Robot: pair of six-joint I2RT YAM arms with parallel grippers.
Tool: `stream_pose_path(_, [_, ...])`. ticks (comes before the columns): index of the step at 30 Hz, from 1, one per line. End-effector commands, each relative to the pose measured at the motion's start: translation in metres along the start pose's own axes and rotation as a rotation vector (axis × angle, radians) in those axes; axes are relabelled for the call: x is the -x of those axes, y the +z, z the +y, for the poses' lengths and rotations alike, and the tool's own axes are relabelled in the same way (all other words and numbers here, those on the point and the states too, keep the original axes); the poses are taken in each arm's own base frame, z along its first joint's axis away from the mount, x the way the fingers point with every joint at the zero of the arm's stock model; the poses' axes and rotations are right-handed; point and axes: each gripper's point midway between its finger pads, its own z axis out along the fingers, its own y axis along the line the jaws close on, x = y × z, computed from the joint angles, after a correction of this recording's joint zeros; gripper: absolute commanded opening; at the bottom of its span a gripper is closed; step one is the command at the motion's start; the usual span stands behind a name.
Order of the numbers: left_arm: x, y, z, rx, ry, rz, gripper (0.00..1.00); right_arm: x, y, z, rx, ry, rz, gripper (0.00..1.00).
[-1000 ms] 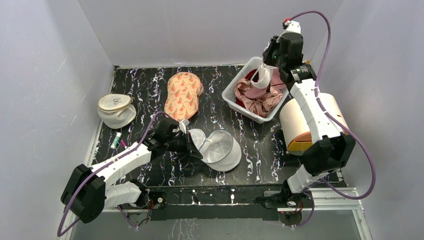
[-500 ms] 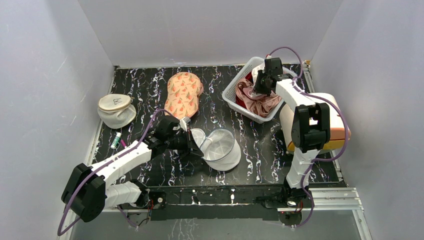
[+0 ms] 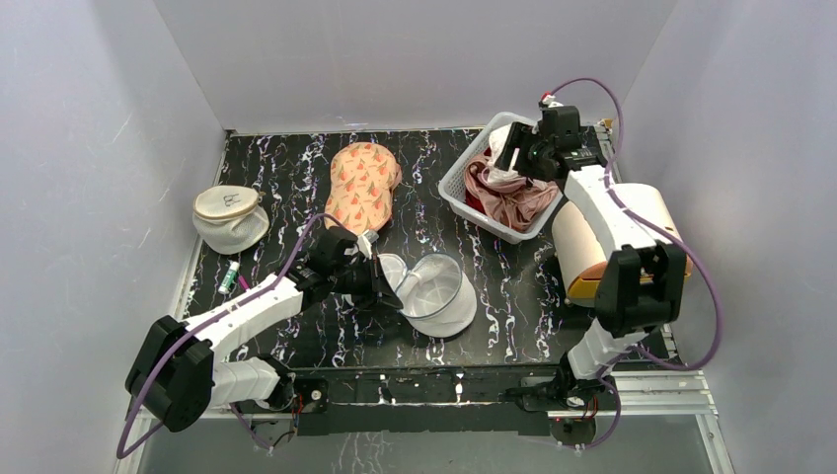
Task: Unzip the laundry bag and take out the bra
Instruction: Place the bra in the bin, then close the laundry bag at the center of the board.
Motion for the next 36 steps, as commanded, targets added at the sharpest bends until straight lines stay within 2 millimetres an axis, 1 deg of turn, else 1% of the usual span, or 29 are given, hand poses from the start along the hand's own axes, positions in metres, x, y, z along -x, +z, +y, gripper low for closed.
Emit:
stream_pose_path(1, [0.008,-0.005,-0.014,-0.025,0.045,-0.022,0.00,0.018,-0.039,0.020,0.086,-0.038,-0.084,0.69])
stream_pose_path(4, [0.010,-0.004,-0.014,-0.021,0.053,-0.028,0.00,0.017,-0.056,0.030,0.128,-0.041,-0.086,0.75])
stream_pose_path(7, [0.010,-0.003,-0.011,-0.010,0.056,-0.032,0.00,0.007,-0.071,0.044,0.212,-0.038,-0.073,0.80])
stream_pose_path(10, [0.010,-0.002,-0.010,-0.006,0.056,-0.030,0.00,-0.008,-0.086,0.059,0.299,-0.044,-0.059,0.85])
stream_pose_path(13, [0.011,-0.001,-0.010,-0.009,0.056,-0.034,0.00,-0.030,-0.094,0.076,0.344,-0.071,-0.020,0.87])
stream_pose_path(15, [0.013,-0.001,-0.011,-0.008,0.059,-0.038,0.00,-0.046,-0.099,0.089,0.359,-0.092,0.013,0.89])
stream_pose_path(18, [0.017,0.001,-0.013,-0.007,0.064,-0.037,0.00,-0.072,-0.111,0.122,0.437,-0.133,0.052,0.91])
stream_pose_path(19, [0.019,0.003,-0.014,-0.007,0.065,-0.037,0.00,-0.089,-0.119,0.141,0.487,-0.157,0.078,0.93])
stream_pose_path(20, [0.023,0.004,-0.015,-0.002,0.076,-0.039,0.00,-0.111,-0.129,0.162,0.553,-0.174,0.122,0.95])
stream_pose_path(21, [0.030,0.003,-0.021,0.008,0.108,-0.048,0.00,-0.137,-0.139,0.170,0.595,-0.175,0.180,0.95])
stream_pose_path(22, [0.034,0.001,-0.022,0.021,0.122,-0.057,0.02,-0.143,-0.143,0.165,0.584,-0.179,0.189,0.95])
stream_pose_path(23, [0.036,0.001,-0.023,0.027,0.141,-0.059,0.07,-0.147,-0.144,0.160,0.566,-0.182,0.194,0.95])
stream_pose_path(24, [0.035,0.001,-0.023,0.029,0.151,-0.045,0.15,-0.150,-0.146,0.154,0.546,-0.188,0.199,0.96])
stream_pose_path(25, [0.034,-0.001,-0.022,0.041,0.173,-0.028,0.30,-0.152,-0.150,0.147,0.524,-0.194,0.198,0.97])
stream_pose_path(26, [0.031,-0.011,-0.022,0.059,0.214,-0.030,0.48,-0.155,-0.154,0.142,0.509,-0.196,0.197,0.97])
stream_pose_path(27, [0.033,-0.022,-0.023,0.077,0.244,-0.063,0.59,-0.155,-0.157,0.140,0.505,-0.196,0.194,0.97])
stream_pose_path(28, [0.033,-0.034,-0.021,0.109,0.273,-0.085,0.95,-0.157,-0.159,0.138,0.503,-0.196,0.195,0.97])
stream_pose_path(29, [0.031,-0.044,-0.017,0.147,0.287,-0.091,0.98,-0.158,-0.160,0.136,0.499,-0.196,0.192,0.97])
stream_pose_path(30, [0.030,-0.056,-0.010,0.195,0.295,-0.118,0.98,-0.157,-0.160,0.135,0.494,-0.195,0.188,0.97])
stream_pose_path(31, [0.033,-0.068,0.004,0.268,0.276,-0.186,0.98,-0.156,-0.159,0.136,0.494,-0.196,0.185,0.97])
stream_pose_path(32, [0.032,-0.071,0.012,0.295,0.256,-0.199,0.98,-0.156,-0.158,0.137,0.495,-0.196,0.186,0.97])
stream_pose_path(33, [0.036,-0.077,0.016,0.321,0.240,-0.242,0.99,-0.155,-0.158,0.137,0.498,-0.197,0.186,0.97])
stream_pose_path(34, [0.038,-0.082,0.027,0.364,0.206,-0.282,0.98,-0.155,-0.158,0.138,0.498,-0.198,0.186,0.97])
stream_pose_path(36, [0.049,-0.097,0.045,0.458,0.139,-0.389,0.99,-0.154,-0.158,0.139,0.498,-0.198,0.184,0.97])
